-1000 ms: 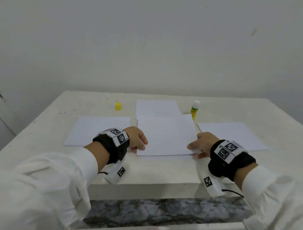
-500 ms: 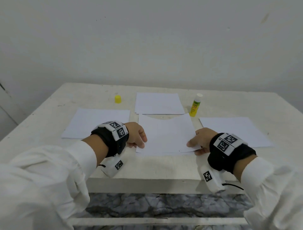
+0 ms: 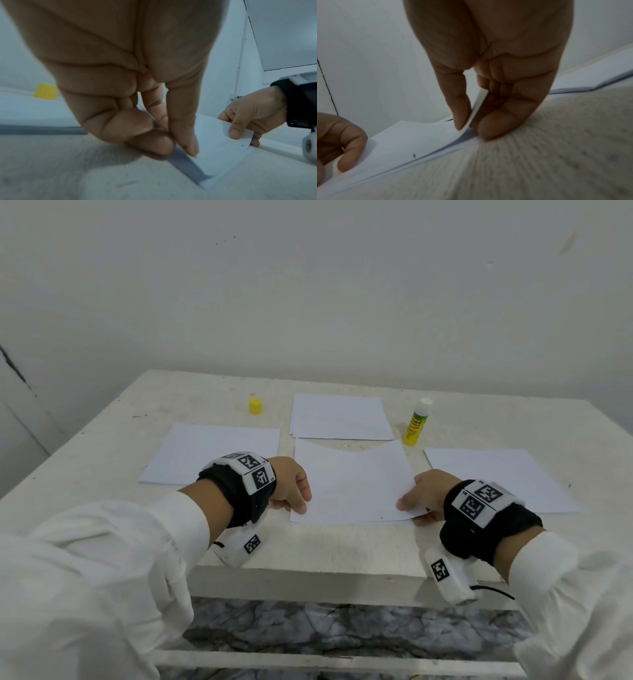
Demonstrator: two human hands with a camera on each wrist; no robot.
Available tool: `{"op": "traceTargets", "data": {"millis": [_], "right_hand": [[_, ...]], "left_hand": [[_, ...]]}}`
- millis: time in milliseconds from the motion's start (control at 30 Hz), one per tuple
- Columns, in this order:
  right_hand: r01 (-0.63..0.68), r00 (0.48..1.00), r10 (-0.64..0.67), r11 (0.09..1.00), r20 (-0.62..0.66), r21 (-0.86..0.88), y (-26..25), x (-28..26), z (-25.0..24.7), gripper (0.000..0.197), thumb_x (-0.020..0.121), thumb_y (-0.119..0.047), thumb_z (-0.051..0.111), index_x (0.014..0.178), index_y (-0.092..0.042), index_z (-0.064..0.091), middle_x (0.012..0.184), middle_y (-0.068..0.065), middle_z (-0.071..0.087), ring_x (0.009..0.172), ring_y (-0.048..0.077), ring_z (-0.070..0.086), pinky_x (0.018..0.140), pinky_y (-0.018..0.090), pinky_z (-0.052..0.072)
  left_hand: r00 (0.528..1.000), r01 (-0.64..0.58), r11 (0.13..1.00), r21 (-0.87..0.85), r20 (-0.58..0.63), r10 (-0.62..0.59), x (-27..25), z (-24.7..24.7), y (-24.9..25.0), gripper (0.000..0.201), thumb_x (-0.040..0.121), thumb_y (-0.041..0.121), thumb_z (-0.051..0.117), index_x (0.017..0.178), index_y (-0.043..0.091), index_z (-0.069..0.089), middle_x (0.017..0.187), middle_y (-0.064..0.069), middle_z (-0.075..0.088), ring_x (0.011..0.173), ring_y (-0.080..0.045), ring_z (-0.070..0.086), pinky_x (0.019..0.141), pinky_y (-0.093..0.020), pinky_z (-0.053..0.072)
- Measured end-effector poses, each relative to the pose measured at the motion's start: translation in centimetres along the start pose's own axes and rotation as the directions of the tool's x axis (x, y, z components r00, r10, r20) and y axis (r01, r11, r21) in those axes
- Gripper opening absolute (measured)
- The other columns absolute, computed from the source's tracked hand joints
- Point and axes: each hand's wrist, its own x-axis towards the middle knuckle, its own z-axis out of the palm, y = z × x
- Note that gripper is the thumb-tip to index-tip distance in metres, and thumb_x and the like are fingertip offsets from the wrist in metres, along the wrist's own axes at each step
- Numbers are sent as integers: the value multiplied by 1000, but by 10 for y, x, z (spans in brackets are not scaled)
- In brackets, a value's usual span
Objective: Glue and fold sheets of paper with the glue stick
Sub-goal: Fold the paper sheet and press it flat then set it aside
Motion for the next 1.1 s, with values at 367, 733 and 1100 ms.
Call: {"op": "traceTargets", "data": {"millis": [367,733,1100], "right_hand": [[20,999,-23,991,-23,-130,-1,0,3,17,80,2,70,81,-2,53,87,19,63,89,39,64,92,53,50],[3,1000,-10,925,-18,-379,-9,-7,-19,14,79,-13,76,80,-9,62,46,1,59,50,15,52,37,15,33],[84,996,-85,858,22,-508,-5,-3,-20,35,82,-25,73,108,-4,64,76,4,55,60,13,44,49,19,31]], "left_hand": [[1000,9,1000,30,-11,-9,-2,3,2,20,76,11,79,88,16,64,61,4,59,32,3,50,41,-10,40],[999,44,993,106,-3,-44,4,3,7,19,76,12,79,86,17,64,63,4,59,44,-1,52,41,-10,40],[999,53,990,127,6,-54,8,1,5,21,75,13,80,78,22,62,63,4,60,38,1,50,43,-11,40]]}}
